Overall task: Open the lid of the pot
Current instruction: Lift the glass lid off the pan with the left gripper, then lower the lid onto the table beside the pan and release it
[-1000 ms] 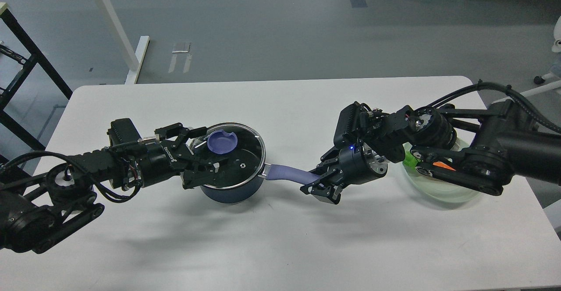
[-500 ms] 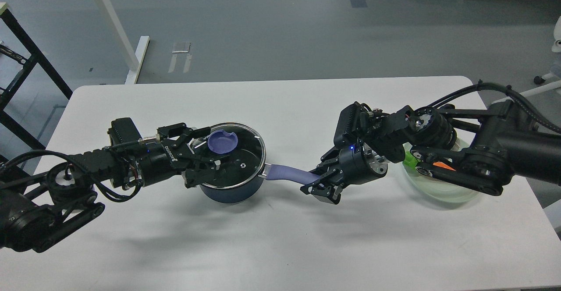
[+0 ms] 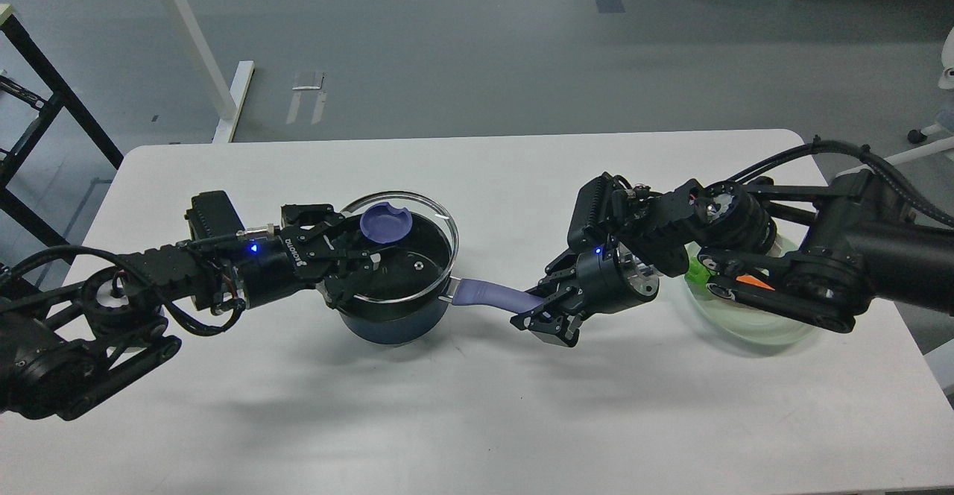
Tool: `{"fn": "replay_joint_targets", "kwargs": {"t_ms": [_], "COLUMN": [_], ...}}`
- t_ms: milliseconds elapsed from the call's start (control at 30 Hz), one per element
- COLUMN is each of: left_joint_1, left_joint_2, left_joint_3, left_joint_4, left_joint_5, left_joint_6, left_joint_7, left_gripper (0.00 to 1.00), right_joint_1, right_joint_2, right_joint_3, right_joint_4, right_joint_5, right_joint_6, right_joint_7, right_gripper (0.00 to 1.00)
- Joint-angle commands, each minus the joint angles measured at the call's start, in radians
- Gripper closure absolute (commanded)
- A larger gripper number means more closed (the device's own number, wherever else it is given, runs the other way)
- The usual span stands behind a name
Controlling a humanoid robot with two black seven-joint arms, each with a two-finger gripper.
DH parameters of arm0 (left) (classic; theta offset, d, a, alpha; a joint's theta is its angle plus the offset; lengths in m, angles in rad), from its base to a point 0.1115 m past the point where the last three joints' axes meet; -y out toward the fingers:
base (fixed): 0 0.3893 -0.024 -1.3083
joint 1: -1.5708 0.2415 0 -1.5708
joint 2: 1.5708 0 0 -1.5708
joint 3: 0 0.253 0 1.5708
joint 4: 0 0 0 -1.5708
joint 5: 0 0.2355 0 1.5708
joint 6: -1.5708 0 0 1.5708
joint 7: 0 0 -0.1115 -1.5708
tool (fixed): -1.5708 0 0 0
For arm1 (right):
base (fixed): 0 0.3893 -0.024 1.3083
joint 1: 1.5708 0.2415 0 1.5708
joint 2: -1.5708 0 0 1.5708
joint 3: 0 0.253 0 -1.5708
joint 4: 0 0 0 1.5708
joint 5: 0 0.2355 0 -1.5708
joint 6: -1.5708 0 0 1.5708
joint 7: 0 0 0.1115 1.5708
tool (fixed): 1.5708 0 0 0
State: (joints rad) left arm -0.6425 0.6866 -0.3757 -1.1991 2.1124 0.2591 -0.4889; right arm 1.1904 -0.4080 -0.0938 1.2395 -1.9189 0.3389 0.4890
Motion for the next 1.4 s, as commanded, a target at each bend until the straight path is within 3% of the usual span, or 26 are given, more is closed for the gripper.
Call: {"fn": "replay_joint_targets", "kwargs": {"t_ms": [0,233,367,567,733,1100,1367], "left_joint_1": [-0.023,-0.039,-0.016,0.040,0.079,0.178,0.196], "left_joint_2": [0.048,0.177,0.275,0.385,0.376,0.263,0.235], "left_joint_3": [-0.002,0.001,0.021,0.162,0.204,0.204,0.205], "left_joint_4": [-0.025,-0.039,-0.037,-0.025,0.073,0.199,0.230], "left_joint_5": [-0.005,-0.104,-0.127,-0.219,-0.226,-0.227,-0.230], "left_joint_6": [0.000,0.008,0.084,0.186,0.230,0.230,0.230], "left_joint_7": [0.000,0.000,0.000,0.000,0.000,0.000,0.000], "left_gripper": [0.61,0.60,0.60,0.59,0.59,0.58,0.55], "right_joint_1": [0.000,0.000,0.000,0.000,0.000,0.000,0.000], "right_joint_2": [-0.002,0.000,0.000,0.000,-0.005,-0.009,-0.011], "right_joint_3": [-0.001,0.000,0.000,0.000,0.000,0.000,0.000], "right_joint_4": [0.000,-0.002,-0.002,-0.002,0.000,0.000,-0.002], "right_joint_5": [0.000,0.000,0.000,0.000,0.000,0.000,0.000], "right_joint_6": [0.000,-0.001,-0.001,-0.001,-0.009,-0.012,-0.012], "right_joint_7": [0.000,0.000,0.000,0.000,0.000,0.000,0.000], "right_gripper": [0.64,0.64,0.64,0.64,0.64,0.64,0.64]}}
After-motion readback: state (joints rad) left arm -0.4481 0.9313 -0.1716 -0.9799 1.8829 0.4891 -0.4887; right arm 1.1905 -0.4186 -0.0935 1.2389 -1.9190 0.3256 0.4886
